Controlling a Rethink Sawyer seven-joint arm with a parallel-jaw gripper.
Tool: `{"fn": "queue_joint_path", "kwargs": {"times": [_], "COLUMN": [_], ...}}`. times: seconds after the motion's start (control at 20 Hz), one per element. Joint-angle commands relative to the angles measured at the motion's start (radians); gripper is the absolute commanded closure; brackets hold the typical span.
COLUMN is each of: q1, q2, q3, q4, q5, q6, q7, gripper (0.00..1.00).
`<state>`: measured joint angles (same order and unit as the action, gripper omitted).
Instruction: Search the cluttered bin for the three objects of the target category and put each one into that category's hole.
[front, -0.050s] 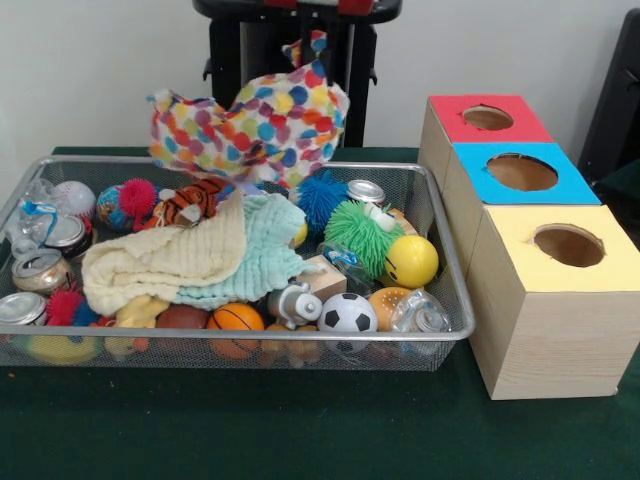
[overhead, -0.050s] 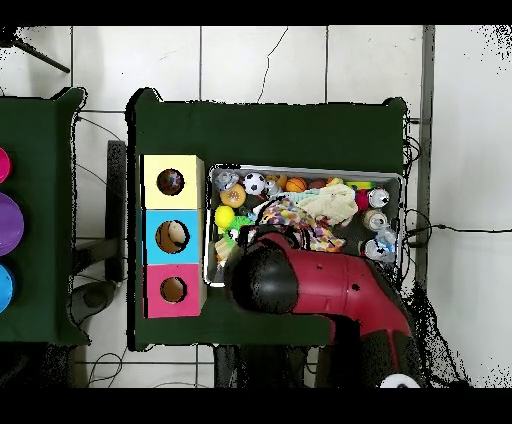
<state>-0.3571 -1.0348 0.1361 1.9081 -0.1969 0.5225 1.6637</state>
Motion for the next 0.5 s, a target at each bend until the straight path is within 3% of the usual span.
{"fn": "queue_joint_path", "kwargs": {"times": [0.05, 0.5], "q1": [0.064, 0.156], "q2": [-0.019, 0.037], "q3": [0.071, 0.027], "q4": [0.039, -0.001], "q5": [0.102, 0.142], "q6": [0.157, 0.084], "q7": [0.134, 0.183], "gripper": [1.00, 1.00]}}
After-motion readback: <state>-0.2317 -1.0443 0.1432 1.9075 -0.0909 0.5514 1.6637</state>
